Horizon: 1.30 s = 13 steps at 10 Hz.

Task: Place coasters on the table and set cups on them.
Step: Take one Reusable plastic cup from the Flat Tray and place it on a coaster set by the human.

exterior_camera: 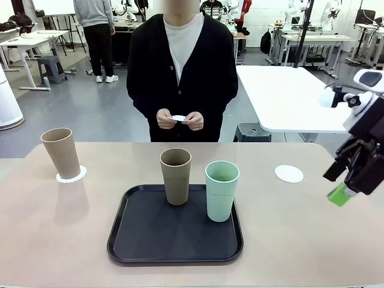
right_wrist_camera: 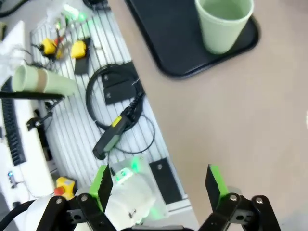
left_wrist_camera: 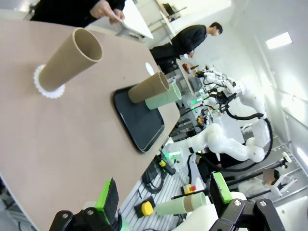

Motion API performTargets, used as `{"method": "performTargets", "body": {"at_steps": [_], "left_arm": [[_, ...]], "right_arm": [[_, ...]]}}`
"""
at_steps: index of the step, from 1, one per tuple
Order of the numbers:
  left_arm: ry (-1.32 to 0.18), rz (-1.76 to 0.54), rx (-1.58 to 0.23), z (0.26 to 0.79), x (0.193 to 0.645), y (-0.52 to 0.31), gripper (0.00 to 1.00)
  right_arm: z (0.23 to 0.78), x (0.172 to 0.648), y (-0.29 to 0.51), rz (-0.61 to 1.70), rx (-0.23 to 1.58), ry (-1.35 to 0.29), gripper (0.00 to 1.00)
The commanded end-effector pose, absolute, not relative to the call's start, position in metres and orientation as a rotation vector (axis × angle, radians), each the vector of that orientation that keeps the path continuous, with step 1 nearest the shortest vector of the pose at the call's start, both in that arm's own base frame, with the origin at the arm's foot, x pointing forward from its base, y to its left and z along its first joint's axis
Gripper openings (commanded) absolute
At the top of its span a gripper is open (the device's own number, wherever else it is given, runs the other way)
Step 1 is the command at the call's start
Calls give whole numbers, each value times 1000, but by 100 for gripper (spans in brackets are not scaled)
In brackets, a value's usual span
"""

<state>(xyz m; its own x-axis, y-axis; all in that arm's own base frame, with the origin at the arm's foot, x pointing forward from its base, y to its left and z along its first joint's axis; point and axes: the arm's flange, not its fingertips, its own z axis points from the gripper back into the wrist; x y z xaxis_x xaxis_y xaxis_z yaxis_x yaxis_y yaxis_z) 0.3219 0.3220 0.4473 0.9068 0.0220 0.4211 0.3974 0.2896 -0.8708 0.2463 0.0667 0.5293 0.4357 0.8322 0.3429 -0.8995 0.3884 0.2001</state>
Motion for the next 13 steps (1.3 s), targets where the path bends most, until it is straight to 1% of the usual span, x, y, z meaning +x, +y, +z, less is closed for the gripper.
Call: {"method": "performTargets", "body": {"at_steps": [1, 2, 4, 5, 6, 8, 11, 12, 13], "left_arm": [[-390, -258, -1263, 449, 319, 322, 100], [-390, -258, -1263, 449, 319, 322, 100], [-390, -258, -1263, 449, 319, 322, 100], [-390, -258, -1263, 449, 319, 322, 100], [-390, -258, -1263, 449, 319, 322, 100], [-390, -258, -1263, 449, 319, 322, 100], [-390, -258, -1263, 449, 319, 322, 100], [-390, -258, -1263, 449, 319, 322, 100], [-390, -258, -1263, 449, 319, 322, 100]], "right_arm": [[517, 288, 68, 1218, 316, -369, 100], [507, 311, 78, 1342, 343, -441, 100], [489, 342, 97, 1518, 507, -551, 100], [479, 353, 94, 1597, 708, -586, 100], [471, 358, 85, 1631, 854, -620, 100], [464, 361, 74, 1622, 871, -671, 100], [457, 362, 71, 1551, 827, -673, 100], [466, 357, 71, 1488, 742, -678, 100], [455, 360, 64, 1578, 854, -666, 100]]}}
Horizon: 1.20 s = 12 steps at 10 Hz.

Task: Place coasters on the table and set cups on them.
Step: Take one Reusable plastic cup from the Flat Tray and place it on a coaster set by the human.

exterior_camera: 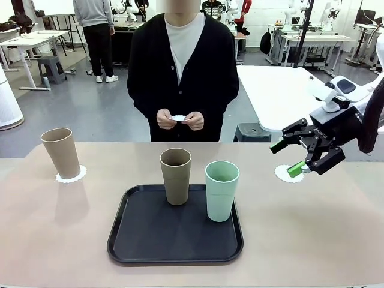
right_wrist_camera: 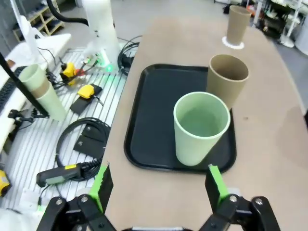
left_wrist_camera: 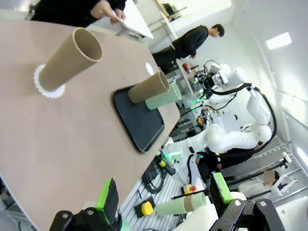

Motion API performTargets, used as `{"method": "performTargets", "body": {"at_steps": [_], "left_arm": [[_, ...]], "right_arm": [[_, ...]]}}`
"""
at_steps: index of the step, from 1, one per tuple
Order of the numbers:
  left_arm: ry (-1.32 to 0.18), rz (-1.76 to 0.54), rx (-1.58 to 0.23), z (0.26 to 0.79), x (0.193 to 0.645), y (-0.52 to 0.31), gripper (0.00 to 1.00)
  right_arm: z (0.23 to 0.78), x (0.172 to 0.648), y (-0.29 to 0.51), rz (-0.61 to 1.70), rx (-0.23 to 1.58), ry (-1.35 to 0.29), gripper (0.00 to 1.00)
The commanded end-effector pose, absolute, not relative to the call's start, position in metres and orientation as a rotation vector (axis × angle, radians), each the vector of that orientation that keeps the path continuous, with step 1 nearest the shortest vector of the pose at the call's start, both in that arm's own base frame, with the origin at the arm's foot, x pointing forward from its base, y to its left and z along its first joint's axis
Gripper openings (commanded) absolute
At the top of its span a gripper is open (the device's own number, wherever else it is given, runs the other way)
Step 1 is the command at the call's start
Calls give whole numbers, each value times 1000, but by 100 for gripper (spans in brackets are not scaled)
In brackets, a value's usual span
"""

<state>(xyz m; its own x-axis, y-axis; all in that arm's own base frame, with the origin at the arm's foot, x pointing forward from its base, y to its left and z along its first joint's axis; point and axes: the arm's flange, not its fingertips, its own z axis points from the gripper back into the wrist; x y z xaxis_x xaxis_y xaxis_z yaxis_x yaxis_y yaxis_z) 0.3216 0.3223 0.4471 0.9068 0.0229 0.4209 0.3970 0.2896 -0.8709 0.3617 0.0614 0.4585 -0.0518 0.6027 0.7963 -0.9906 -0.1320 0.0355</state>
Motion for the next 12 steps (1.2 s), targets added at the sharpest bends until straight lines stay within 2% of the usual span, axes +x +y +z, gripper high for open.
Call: {"method": "performTargets", "body": {"at_steps": [1, 5, 6, 7, 9, 12], "left_arm": [[-390, -258, -1263, 449, 319, 322, 100], [-390, -258, -1263, 449, 319, 322, 100], [-390, -258, -1263, 449, 319, 322, 100], [-390, -258, -1263, 449, 319, 322, 100], [-390, -258, -1263, 449, 319, 322, 100], [-390, -258, -1263, 449, 319, 322, 100]], "right_arm": [[455, 360, 64, 1578, 854, -666, 100], [457, 357, 63, 1570, 836, -633, 100], [431, 356, 55, 1529, 717, -763, 100], [401, 356, 50, 1479, 723, -773, 100], [348, 362, 38, 1449, 839, -855, 100], [316, 372, 25, 1402, 1093, -983, 100]]}}
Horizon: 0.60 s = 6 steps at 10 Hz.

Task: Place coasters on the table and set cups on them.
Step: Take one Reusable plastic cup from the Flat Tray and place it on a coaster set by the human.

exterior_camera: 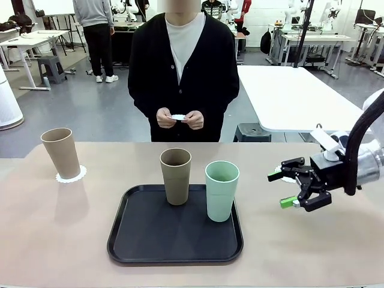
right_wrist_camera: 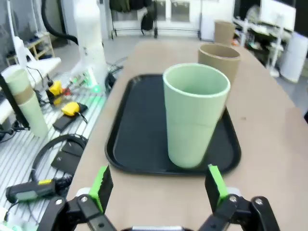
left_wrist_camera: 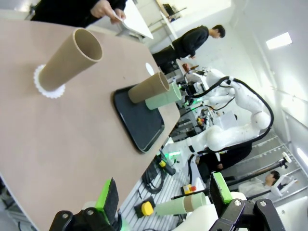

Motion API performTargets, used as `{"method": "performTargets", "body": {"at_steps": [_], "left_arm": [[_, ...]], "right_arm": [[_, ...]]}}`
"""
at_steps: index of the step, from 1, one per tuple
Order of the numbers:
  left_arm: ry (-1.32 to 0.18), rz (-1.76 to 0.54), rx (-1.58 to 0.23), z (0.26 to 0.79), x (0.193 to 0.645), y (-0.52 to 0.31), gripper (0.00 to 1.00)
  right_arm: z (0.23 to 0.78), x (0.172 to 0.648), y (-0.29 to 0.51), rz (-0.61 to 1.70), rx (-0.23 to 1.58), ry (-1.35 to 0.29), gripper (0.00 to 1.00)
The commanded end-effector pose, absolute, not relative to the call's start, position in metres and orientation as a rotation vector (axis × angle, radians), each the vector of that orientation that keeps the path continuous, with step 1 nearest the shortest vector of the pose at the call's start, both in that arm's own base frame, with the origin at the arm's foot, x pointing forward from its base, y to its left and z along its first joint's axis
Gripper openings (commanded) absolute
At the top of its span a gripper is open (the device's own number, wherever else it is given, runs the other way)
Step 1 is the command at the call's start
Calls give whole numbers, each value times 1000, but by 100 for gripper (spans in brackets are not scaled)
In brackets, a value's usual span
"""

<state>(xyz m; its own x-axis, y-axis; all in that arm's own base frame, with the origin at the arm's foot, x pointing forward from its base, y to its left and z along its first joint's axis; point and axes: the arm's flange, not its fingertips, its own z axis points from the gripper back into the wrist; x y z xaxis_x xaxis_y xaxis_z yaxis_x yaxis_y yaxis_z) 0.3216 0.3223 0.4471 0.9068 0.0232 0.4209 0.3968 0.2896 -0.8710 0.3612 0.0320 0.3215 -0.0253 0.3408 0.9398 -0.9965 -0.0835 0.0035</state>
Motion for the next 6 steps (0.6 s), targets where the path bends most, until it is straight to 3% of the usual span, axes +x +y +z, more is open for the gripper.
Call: {"method": "performTargets", "body": {"at_steps": [1, 6], "left_arm": [[-390, -258, -1263, 449, 319, 322, 100], [-390, -258, -1263, 449, 319, 322, 100]], "right_arm": [[301, 382, 26, 1367, 1110, -1015, 100], [267, 403, 70, 1319, 1078, -982, 100]]}}
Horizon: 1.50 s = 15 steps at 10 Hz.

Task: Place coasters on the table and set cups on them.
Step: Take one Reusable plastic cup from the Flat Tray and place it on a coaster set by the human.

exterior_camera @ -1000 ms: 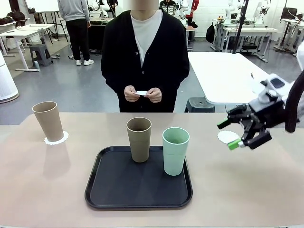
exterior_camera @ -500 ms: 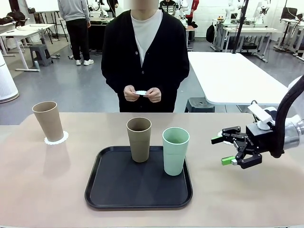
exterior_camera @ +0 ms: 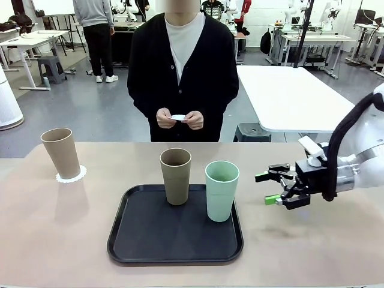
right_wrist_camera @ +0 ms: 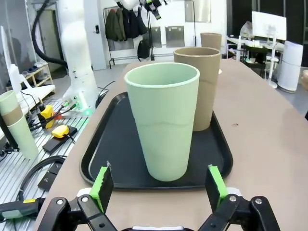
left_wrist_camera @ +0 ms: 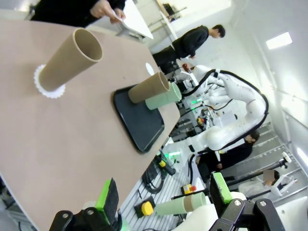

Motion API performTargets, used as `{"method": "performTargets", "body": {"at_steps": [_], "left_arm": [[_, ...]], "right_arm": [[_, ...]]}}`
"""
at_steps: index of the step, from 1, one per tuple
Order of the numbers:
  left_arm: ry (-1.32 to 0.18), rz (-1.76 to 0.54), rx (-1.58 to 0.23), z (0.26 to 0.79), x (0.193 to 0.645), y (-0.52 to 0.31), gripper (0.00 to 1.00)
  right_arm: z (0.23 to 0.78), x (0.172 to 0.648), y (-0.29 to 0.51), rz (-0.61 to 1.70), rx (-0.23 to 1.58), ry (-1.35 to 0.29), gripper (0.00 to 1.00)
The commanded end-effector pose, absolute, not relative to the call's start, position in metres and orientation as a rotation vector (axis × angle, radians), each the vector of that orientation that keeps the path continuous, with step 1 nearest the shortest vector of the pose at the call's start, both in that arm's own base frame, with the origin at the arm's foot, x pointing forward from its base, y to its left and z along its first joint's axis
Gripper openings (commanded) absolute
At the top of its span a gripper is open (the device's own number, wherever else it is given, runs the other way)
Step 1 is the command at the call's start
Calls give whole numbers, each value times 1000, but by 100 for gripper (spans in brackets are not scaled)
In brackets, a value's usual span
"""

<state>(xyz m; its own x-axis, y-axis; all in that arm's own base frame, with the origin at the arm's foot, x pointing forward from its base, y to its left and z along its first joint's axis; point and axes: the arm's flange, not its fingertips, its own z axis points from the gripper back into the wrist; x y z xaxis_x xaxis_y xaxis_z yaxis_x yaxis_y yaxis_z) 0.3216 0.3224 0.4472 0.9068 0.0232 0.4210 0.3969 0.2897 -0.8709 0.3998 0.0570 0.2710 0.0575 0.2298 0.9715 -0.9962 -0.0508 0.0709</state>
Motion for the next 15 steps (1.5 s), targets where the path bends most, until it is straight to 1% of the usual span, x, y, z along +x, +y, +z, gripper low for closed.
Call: {"method": "performTargets", "body": {"at_steps": [1, 5, 7, 8, 13, 15], "left_arm": [[-390, -258, -1263, 449, 319, 322, 100], [-390, -258, -1263, 449, 319, 322, 100], [-390, -258, -1263, 449, 319, 322, 100], [-390, -258, -1263, 449, 319, 322, 100], [-390, -258, -1263, 449, 319, 322, 100], [-390, -258, -1263, 449, 319, 322, 100]], "right_arm": [[267, 403, 77, 1332, 1087, -979, 100], [266, 401, 90, 1357, 1101, -974, 100], [267, 400, 92, 1302, 1132, -939, 100], [270, 399, 85, 1351, 1123, -943, 100], [269, 399, 85, 1346, 1125, -940, 100], [267, 399, 102, 1418, 1105, -948, 100]]}}
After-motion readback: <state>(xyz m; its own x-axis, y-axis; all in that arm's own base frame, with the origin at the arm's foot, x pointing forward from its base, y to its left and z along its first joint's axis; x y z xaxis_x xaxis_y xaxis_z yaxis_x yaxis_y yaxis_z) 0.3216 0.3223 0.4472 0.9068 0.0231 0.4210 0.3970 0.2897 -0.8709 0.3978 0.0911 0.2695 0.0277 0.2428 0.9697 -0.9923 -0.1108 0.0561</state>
